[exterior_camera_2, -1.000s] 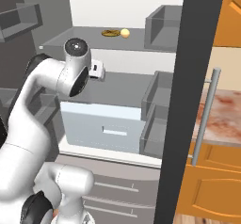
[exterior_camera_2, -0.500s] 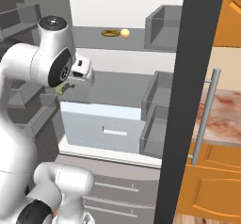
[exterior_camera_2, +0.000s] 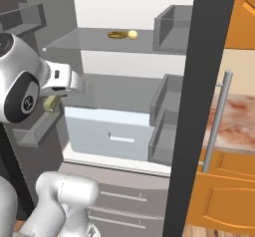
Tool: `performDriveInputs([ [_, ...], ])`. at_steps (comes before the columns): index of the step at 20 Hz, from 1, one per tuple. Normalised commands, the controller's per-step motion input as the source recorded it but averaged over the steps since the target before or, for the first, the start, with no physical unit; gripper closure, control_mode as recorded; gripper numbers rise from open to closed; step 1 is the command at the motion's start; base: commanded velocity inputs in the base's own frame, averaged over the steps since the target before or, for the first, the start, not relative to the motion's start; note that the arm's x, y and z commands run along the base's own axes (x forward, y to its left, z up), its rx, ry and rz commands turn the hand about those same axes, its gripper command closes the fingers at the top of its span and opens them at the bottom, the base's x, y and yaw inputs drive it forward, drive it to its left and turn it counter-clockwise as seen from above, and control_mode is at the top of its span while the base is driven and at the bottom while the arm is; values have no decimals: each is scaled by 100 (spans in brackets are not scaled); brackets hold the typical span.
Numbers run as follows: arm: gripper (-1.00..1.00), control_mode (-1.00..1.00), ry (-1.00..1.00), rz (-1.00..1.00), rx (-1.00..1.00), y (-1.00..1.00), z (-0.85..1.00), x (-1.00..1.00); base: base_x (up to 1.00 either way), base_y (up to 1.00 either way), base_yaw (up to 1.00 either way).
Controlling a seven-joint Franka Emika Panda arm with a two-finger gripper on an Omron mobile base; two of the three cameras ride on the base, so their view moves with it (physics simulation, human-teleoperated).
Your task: Pick the egg and butter from the fridge and place them by the bowl for mixing.
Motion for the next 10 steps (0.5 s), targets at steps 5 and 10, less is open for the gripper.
performDriveInputs([
  [5, 100, 100, 0, 0, 0, 0, 0, 0, -100, 9, 1],
  [10, 100, 100, 0, 0, 0, 0, 0, 0, -97, 29, 31],
])
